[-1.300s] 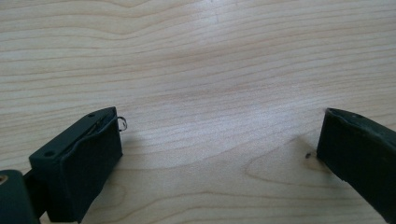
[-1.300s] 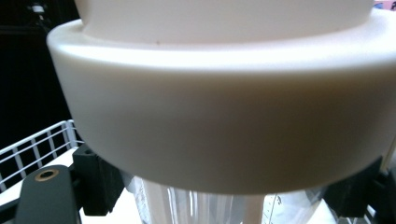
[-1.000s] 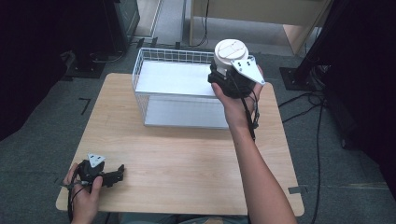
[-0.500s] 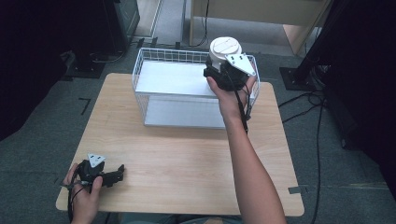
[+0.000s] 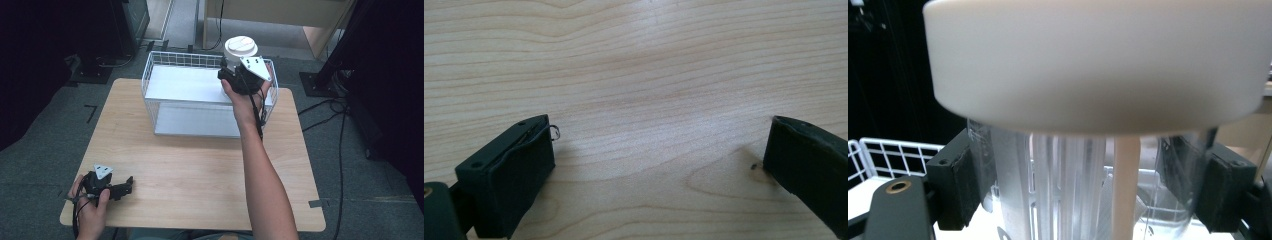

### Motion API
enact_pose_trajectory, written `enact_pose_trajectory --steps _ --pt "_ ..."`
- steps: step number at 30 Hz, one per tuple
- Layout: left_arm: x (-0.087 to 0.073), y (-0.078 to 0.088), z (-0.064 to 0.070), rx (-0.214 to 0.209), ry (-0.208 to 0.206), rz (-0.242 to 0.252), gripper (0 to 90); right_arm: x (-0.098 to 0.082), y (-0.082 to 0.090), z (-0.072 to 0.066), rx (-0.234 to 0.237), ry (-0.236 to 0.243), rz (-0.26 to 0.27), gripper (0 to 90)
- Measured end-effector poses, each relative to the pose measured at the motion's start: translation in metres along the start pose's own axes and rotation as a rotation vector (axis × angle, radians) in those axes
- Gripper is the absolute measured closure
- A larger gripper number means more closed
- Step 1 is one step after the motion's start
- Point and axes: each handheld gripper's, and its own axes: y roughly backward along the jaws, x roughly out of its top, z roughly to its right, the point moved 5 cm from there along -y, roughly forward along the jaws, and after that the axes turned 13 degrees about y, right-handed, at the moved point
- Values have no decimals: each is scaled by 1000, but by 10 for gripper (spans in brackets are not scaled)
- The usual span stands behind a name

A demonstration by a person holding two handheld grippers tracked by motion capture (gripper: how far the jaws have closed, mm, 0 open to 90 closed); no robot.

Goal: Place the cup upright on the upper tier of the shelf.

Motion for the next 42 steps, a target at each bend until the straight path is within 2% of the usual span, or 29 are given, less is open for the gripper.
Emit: enact_pose_trajectory --steps 2,11,23,29,30,32,33,34,35,39,42 --pt "0 0 0 0 0 0 2 -2 -1 -1 -9 9 22 165" --pt "0 0 0 0 -3 -3 2 -6 -12 -4 -46 10 63 166" --pt "0 0 0 0 -5 -4 2 -7 -27 -4 -50 13 62 166" --pt "0 0 0 0 -3 -3 2 -6 -28 -2 -27 4 43 162" --pt "0 0 0 0 -2 -2 2 -6 -28 -1 -17 -5 39 145" --pt "0 0 0 0 -3 -2 2 -8 -27 2 6 -23 29 9" --pt "0 0 0 0 -2 -2 2 -9 -27 4 12 -31 30 0" --pt "0 0 0 0 -3 -2 2 -9 -26 6 18 -54 29 0" --pt "0 0 0 0 -3 -2 2 -9 -26 8 22 -55 31 0" --pt "0 0 0 0 -3 -2 2 -6 -19 8 26 -31 36 0" --pt "0 0 0 0 -4 -4 2 -3 -14 10 28 -38 38 0"
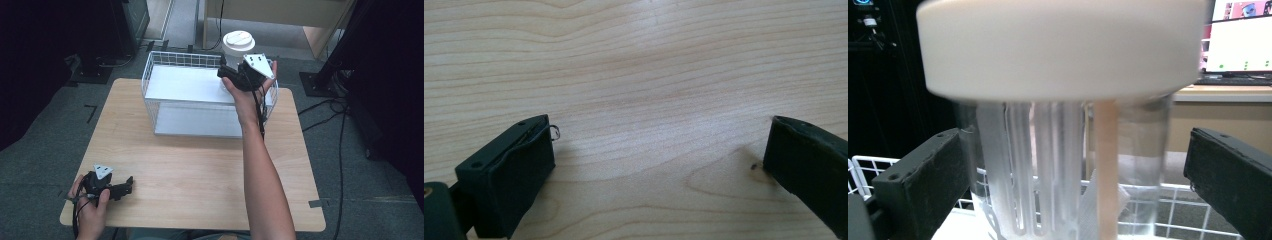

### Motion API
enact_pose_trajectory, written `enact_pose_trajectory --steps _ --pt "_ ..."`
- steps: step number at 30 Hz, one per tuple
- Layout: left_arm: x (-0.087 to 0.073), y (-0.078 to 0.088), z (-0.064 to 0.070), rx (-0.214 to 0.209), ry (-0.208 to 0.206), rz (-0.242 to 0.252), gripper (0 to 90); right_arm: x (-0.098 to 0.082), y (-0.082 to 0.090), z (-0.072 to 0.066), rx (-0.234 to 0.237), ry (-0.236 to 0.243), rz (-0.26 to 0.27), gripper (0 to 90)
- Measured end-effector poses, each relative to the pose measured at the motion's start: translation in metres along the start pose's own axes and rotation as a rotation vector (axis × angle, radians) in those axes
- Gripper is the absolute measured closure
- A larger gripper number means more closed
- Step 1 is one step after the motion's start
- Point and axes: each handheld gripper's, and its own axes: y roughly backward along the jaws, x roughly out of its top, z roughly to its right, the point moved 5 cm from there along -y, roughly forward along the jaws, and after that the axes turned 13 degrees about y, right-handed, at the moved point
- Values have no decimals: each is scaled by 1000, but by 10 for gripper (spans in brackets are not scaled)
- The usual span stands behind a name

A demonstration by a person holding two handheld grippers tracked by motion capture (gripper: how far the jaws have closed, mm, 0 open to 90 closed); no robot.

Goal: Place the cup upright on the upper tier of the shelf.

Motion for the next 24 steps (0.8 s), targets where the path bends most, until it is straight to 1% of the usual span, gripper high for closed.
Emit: enact_pose_trajectory --steps 3,4,6,10,16,21,24 --pt "0 0 0 0 1 1 2 2 3 0 13 3 -3 0" --pt "0 0 0 0 0 -1 2 2 5 0 28 6 -4 0" --pt "0 0 0 0 1 1 2 4 7 -1 42 18 -2 0" --pt "0 0 0 0 1 1 2 7 14 -2 62 15 10 0" --pt "0 0 0 0 4 3 2 10 25 -3 75 13 20 0" --pt "0 0 0 0 1 1 2 8 35 -4 86 32 29 0" --pt "0 0 0 2 -2 1 3 7 42 -4 92 34 36 0"
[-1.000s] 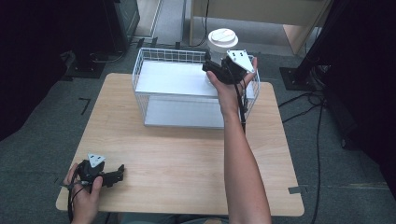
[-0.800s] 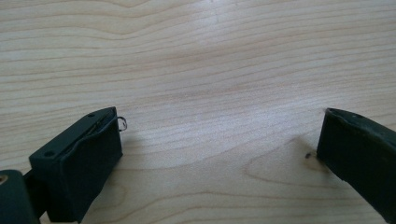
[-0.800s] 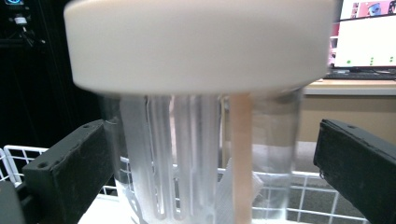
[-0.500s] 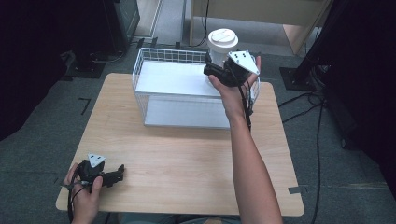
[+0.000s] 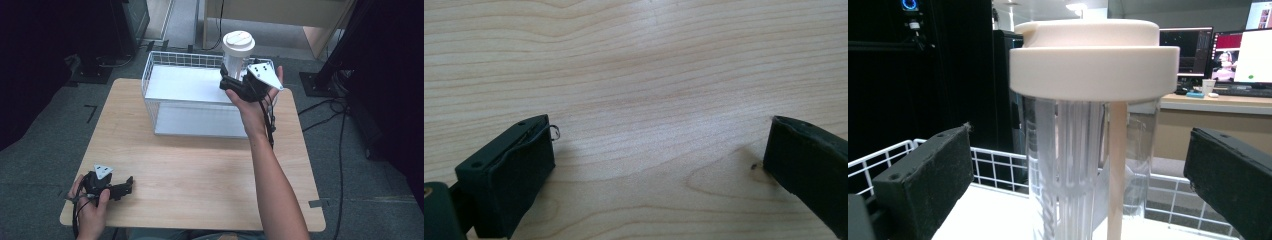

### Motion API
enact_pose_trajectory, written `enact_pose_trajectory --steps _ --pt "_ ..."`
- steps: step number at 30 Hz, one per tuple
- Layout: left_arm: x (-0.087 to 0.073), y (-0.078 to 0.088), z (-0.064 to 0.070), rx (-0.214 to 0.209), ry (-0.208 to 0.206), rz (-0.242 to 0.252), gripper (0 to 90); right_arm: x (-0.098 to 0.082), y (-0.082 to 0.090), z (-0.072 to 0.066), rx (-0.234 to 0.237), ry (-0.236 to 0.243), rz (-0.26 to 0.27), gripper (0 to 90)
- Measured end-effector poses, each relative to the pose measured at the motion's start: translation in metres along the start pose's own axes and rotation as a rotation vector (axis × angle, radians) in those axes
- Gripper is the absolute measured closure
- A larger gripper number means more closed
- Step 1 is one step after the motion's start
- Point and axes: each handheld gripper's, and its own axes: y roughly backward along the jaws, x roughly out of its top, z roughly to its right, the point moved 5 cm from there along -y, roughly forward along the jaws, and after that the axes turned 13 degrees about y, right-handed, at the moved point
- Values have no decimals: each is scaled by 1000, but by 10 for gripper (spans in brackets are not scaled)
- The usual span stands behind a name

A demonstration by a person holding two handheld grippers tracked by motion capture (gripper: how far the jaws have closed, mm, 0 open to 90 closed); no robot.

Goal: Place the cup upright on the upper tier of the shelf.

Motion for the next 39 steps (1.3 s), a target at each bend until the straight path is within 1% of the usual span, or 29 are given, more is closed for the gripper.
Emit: enact_pose_trajectory --steps 2,4,9,10,14,17,22,26,33,34,36,39 --pt "0 0 0 0 2 2 2 -1 7 -1 3 -3 6 0" --pt "0 0 0 -1 2 1 2 -2 12 -2 3 8 9 0" --pt "0 0 0 -1 2 2 2 -4 25 0 -5 10 13 0" --pt "0 0 0 -1 2 2 2 -5 29 0 6 6 14 0" --pt "0 0 0 0 2 2 2 -6 40 -1 15 30 20 0" --pt "0 0 0 -1 3 2 2 -8 49 -3 28 22 31 0" --pt "0 0 0 -1 2 0 2 -13 63 -8 39 29 33 0" --pt "0 0 0 -1 3 2 2 -17 75 -11 47 49 35 0" --pt "0 0 0 -1 2 0 2 -24 98 -12 74 50 39 0" --pt "0 0 0 -1 2 0 2 -27 106 -12 82 47 35 0" --pt "0 0 0 -1 2 0 2 -28 108 -11 83 50 35 0" --pt "0 0 0 -1 2 0 2 -30 119 -9 86 45 34 0"
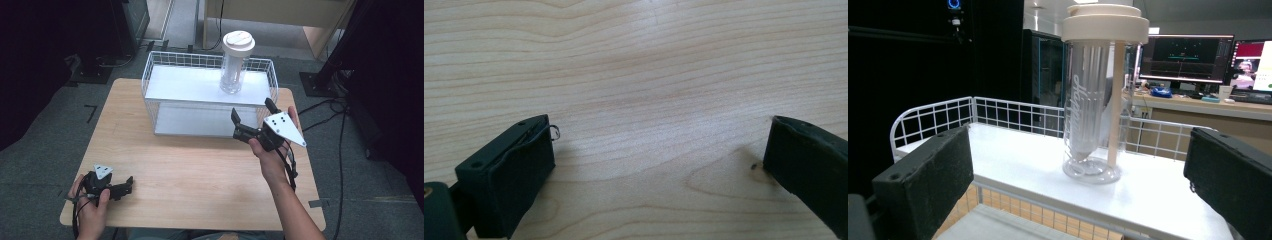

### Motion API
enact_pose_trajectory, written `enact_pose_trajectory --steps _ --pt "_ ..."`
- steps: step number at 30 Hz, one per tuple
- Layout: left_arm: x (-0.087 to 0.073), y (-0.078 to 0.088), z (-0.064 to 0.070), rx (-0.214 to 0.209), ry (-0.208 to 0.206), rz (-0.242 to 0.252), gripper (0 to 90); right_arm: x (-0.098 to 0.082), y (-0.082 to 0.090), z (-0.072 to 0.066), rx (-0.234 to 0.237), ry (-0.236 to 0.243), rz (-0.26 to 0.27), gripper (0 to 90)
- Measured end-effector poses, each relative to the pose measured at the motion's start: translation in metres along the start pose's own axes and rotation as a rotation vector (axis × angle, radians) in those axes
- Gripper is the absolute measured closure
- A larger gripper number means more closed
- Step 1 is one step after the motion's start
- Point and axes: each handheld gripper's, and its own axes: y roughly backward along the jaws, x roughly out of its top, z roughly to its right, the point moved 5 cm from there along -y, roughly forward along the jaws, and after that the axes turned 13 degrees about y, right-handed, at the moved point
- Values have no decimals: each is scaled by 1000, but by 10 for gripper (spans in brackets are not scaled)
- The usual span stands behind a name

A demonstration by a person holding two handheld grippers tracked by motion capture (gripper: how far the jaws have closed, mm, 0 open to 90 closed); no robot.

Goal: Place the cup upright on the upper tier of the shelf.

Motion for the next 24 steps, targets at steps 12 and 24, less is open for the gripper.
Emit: enact_pose_trajectory --steps 12,24 --pt "0 0 0 0 0 0 2 -27 35 -1 11 35 -23 0" --pt "0 0 0 0 1 -1 2 -61 65 15 -29 1 -60 0"
